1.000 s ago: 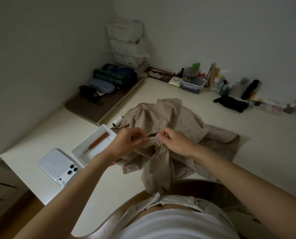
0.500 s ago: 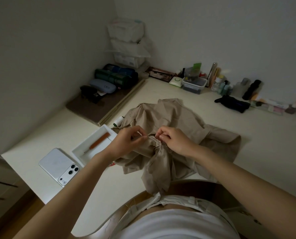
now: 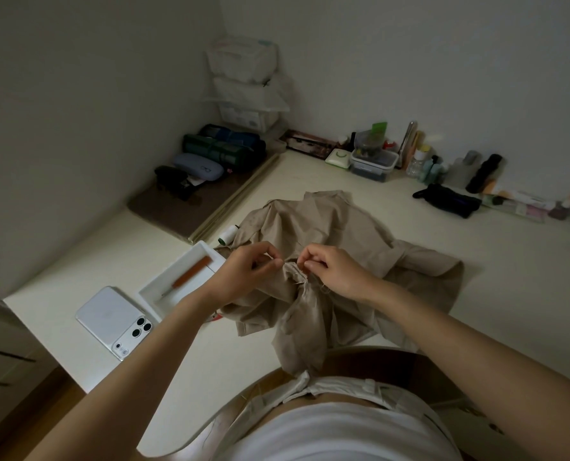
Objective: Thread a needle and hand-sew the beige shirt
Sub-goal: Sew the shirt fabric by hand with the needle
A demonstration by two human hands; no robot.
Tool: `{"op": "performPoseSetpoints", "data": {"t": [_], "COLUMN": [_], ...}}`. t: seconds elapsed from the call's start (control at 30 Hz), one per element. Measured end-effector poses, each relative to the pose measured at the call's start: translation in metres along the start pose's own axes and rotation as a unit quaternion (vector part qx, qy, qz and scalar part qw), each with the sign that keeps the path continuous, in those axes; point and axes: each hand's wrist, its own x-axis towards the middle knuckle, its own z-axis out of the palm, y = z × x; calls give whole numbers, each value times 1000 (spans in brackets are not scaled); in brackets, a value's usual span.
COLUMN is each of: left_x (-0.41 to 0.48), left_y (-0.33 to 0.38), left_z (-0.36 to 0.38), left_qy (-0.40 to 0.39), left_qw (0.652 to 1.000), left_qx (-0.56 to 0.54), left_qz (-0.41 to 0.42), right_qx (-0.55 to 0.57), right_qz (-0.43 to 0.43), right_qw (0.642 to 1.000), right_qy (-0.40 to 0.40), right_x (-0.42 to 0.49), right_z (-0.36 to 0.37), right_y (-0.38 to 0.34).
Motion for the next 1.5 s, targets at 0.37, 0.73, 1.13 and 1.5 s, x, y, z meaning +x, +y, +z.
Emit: {"op": "performPoseSetpoints", "data": {"t": [0.37,0.73,1.13,1.5], "left_x": [1,0,7,16], "left_y": [3,8,18,26], "left_z": [2,3,7,11], "left_qy": [-33,-10,67,119], "left_qw": [999,990,967,965], "left_qx": [-39,-141,-235,-218], "left_qz": [-3,-21,-66,-89], "right_qx": [41,127,188,113], "right_qz": [-16,-1,40,-3], "right_qw": [999,992,979,988], "right_qy": [-27,-6,61,101], "right_x": [1,6,21,25], "right_z": [3,5,8,11], "right_y": [-1,-5,-5,-17]}}
